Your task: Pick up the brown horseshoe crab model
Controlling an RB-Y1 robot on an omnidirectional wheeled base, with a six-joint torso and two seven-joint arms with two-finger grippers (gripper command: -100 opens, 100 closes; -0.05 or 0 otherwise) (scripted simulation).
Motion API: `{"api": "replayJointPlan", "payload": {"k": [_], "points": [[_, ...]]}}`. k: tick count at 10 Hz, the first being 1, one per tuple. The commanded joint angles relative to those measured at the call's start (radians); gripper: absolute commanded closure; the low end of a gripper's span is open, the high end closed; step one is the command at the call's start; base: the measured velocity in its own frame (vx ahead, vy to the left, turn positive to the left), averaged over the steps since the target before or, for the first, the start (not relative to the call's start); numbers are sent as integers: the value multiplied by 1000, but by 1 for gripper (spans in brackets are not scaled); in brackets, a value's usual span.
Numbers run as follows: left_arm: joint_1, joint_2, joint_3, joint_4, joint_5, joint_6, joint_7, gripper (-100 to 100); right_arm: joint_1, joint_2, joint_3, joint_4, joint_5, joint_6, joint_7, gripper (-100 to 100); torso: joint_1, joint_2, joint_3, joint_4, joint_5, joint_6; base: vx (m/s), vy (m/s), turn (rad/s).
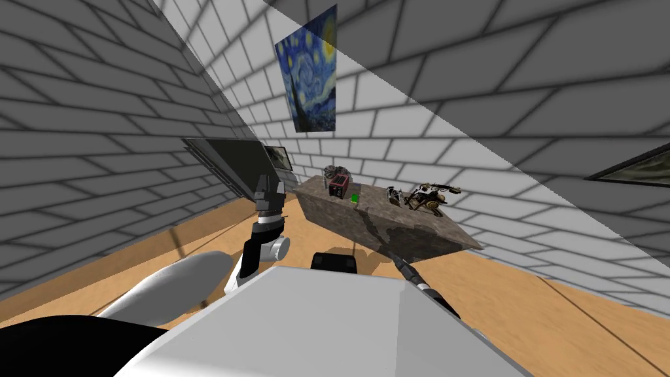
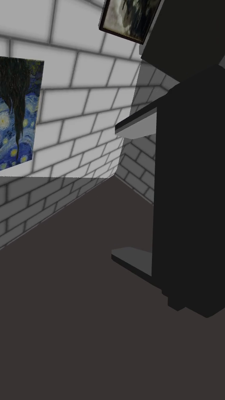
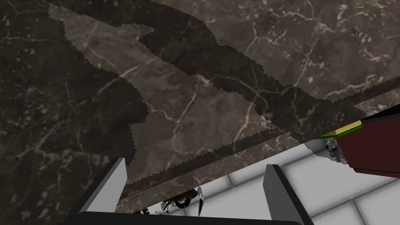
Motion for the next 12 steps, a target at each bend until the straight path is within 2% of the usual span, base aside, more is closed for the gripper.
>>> {"api": "replayJointPlan", "payload": {"k": [1, 2, 3, 4, 5, 6, 7, 8, 10, 11, 12], "points": [[0, 0, 0, 0, 0, 0, 0, 0, 10, -22, 2, 28, 11, 23, 12, -100, 0, 0, 0, 0, 0, 0, 19, 118, 81], [0, 0, 0, 0, 0, 0, 0, 0, 37, -59, 0, 72, 29, 34, 27, -100, -1, -1, 0, 0, 0, 1, 4, 104, 199], [0, 0, 0, 0, 0, 0, 0, 0, 37, -59, 0, 77, 29, 34, 27, -100, -2, 0, 0, 0, 0, 0, 4, 63, 85], [0, 0, 0, 0, 0, 0, 0, 0, 64, -96, -2, 108, 48, 46, 42, -100, -5, 0, 0, 0, -1, 1, 1, 84, 185], [0, 0, 0, 0, 0, 0, 0, 0, 64, -96, -2, 127, 48, 46, 42, -100, -4, 0, 0, 0, -1, 0, 9, 70, 94], [0, 0, 0, 0, 0, 0, 0, 0, 92, -134, -6, 176, 67, 57, 56, -100, -5, 0, 0, 0, -1, 1, 11, 89, 159], [0, 0, 0, 0, 0, 0, 0, 0, 92, -134, -6, 176, 67, 57, 56, -100, -4, 0, 0, 0, 0, 0, 8, 76, 96], [0, 0, 0, 0, 0, 0, 0, 0, 120, -173, -10, 210, 87, 68, 69, -100, -4, 0, 0, 0, -1, 1, 5, 97, 215], [0, 0, 0, 0, 0, 0, 0, 0, 120, -173, -10, 225, 87, 68, 69, -100, -5, 0, 0, 0, -1, 1, 15, 44, 37], [0, 0, 0, 0, 0, 0, 0, 0, 147, -212, -15, 252, 108, 79, 81, -100, -7, 0, 0, 0, -1, 1, 22, 55, 201], [0, 0, 0, 0, 0, 0, 0, 0, 147, -212, -15, 269, 108, 79, 81, -100, -6, -1, 0, 0, -1, 0, 20, 50, 128]]}}
